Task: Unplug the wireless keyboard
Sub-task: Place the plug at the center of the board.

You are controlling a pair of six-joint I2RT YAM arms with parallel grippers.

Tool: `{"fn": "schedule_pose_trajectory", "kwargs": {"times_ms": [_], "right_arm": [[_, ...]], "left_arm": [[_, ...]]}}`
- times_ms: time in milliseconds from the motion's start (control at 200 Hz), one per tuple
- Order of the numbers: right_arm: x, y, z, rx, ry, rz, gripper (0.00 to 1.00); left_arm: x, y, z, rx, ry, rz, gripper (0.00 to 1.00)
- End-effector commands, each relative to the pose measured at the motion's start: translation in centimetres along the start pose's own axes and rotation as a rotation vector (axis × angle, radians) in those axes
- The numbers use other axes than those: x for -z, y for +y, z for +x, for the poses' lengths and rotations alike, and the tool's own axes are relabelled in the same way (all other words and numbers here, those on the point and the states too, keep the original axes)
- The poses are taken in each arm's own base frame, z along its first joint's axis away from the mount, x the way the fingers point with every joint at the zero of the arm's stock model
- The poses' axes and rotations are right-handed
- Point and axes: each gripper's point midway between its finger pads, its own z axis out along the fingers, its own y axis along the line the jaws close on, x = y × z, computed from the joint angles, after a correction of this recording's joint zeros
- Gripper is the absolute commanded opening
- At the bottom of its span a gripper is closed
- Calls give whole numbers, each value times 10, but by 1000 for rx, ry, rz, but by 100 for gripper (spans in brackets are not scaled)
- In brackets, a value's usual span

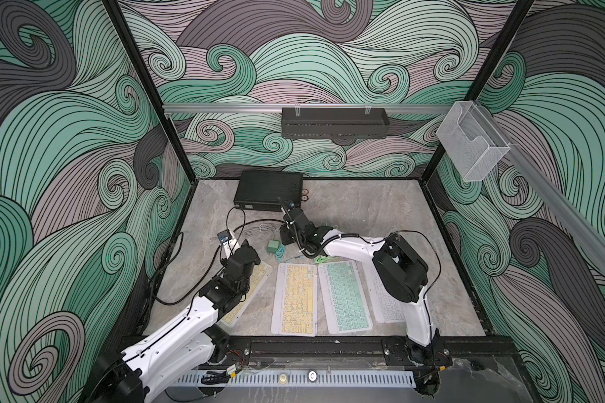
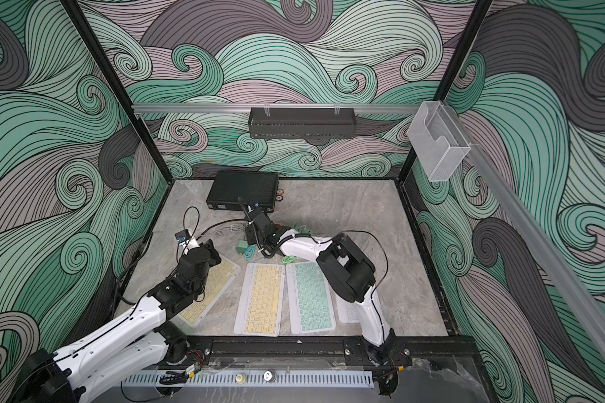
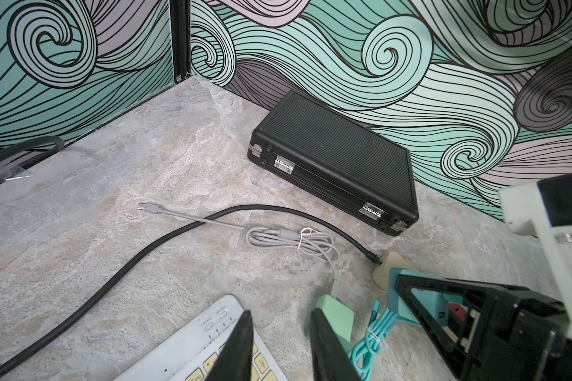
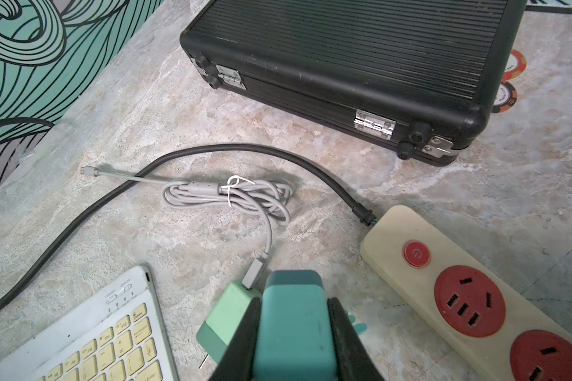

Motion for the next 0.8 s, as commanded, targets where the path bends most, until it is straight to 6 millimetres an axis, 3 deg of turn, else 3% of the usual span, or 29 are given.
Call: {"fn": "schedule_pose_trajectory", "kwargs": {"times_ms": [0, 225, 410, 575, 791], "right_arm": [[-10, -3, 23, -15, 85, -26, 6], [-24, -14, 50, -32, 194, -33, 13], [-26, -17, 53, -37, 243, -44, 27], [-22, -13, 41, -9, 253, -56, 39], [-4, -8, 5, 46, 215, -42, 54]], "left_arm": [[0, -7, -15, 32, -22, 10, 32], [-1, -7, -15, 30, -21, 6, 32], [-2, -7, -14, 28, -18, 6, 32], [-2, -7, -14, 27, -18, 4, 32], [-2, -7, -13, 28, -15, 4, 32]]}}
